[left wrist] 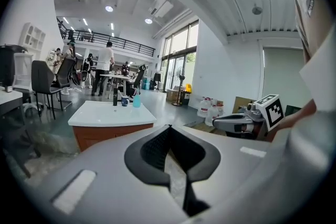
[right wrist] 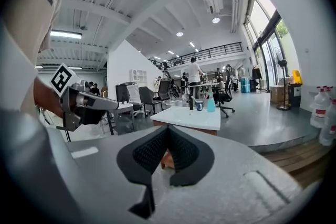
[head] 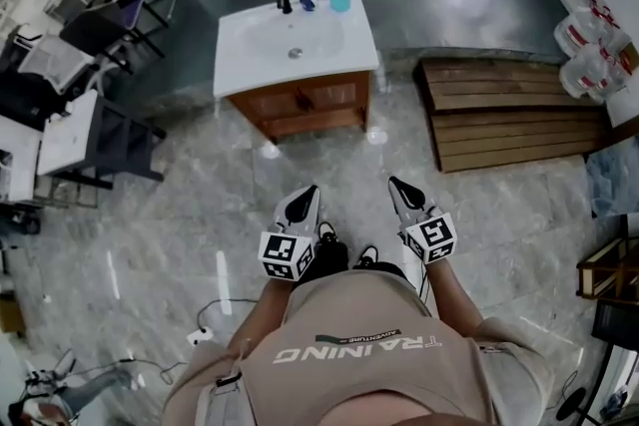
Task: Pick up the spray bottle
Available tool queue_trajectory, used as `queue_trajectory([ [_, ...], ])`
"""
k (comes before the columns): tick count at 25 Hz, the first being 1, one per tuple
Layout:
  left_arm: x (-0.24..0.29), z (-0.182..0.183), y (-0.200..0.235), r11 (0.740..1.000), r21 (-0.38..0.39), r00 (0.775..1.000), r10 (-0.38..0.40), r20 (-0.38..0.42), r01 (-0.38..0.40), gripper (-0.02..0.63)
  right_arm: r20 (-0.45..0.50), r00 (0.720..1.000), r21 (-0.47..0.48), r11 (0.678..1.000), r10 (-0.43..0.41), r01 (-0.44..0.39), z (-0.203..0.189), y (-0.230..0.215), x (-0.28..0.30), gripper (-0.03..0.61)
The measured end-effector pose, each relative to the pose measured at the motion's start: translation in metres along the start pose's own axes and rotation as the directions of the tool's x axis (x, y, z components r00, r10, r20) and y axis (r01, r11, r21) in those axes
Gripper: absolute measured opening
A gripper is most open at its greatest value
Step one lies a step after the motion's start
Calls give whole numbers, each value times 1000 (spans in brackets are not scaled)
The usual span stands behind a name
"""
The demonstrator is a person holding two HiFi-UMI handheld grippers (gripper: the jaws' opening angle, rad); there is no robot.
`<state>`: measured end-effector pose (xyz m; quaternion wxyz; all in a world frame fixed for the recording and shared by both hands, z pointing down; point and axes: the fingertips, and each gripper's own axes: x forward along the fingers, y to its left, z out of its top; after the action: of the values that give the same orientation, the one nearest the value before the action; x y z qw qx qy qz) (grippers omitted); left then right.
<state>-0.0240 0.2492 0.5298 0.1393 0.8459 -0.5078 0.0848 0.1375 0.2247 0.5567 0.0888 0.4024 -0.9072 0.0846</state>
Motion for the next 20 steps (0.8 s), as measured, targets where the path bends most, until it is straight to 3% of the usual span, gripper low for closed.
queue_trajectory([
  [6, 42, 5, 57, 999, -35, 1000, 4, -2, -4, 15, -12, 1000, -64, 998, 7, -8, 33, -15, 58, 2],
  [14, 119, 67, 130, 999, 15, 994, -46, 98, 45, 17, 7, 998, -141, 988, -63, 63, 93, -62, 125, 2],
  [20, 151, 72, 175, 998, 24, 995, -68, 79, 66, 15, -3, 987, -99, 982, -162, 161, 94, -88, 168, 2],
])
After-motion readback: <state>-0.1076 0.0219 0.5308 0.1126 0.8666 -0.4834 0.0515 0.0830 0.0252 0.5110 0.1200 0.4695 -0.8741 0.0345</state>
